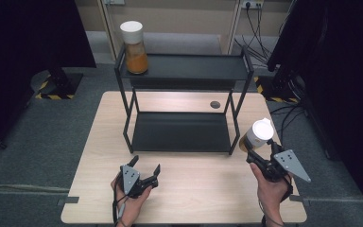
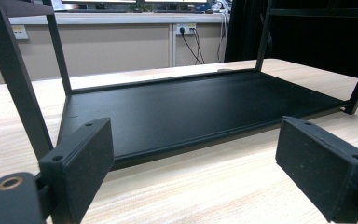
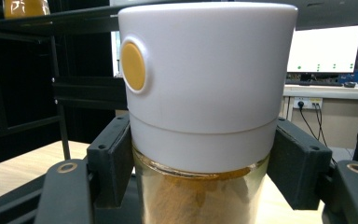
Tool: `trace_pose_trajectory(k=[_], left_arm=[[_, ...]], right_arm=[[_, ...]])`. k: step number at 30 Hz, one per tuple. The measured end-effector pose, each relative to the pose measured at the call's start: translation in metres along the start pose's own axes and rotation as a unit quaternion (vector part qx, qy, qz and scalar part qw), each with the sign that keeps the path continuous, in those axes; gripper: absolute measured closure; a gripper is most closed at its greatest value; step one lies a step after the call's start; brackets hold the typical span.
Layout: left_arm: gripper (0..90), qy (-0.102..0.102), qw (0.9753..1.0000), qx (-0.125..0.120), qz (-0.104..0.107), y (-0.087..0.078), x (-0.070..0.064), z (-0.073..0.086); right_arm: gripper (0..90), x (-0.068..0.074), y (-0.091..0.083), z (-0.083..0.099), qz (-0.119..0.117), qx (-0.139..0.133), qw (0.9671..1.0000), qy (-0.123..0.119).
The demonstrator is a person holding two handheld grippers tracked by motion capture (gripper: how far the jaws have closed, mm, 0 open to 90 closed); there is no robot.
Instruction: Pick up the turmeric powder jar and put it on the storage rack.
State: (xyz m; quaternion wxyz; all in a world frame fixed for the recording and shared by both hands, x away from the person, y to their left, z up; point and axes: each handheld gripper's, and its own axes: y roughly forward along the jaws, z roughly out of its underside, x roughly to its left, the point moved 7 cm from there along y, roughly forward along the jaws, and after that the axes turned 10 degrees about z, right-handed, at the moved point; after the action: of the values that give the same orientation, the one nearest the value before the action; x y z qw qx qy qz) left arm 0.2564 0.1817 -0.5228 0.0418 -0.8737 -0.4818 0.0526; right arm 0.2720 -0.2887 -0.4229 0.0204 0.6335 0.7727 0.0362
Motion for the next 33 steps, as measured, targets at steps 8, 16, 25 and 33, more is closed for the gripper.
trace_pose_trajectory(k=[8,16,25,33], left_arm=[[10.8,0.000,1.0000,0.000,0.000,0.000,0.000,0.000],[10.8,0.000,1.0000,0.000,0.000,0.000,0.000,0.000],[10.8,0.000,1.0000,0.000,0.000,0.000,0.000,0.000],[10.8,0.000,1.0000,0.000,0.000,0.000,0.000,0.000]], right_arm=[[30.9,0.004,0.006,-0.012,-0.004,-0.009,0.9999,-0.005],[30.9,0.007,0.011,-0.020,-0.009,-0.013,0.9998,-0.009],[31.0,0.012,0.017,-0.023,-0.013,-0.015,0.9998,-0.009],[31.0,0.015,0.021,-0.028,-0.015,-0.018,0.9997,-0.008]])
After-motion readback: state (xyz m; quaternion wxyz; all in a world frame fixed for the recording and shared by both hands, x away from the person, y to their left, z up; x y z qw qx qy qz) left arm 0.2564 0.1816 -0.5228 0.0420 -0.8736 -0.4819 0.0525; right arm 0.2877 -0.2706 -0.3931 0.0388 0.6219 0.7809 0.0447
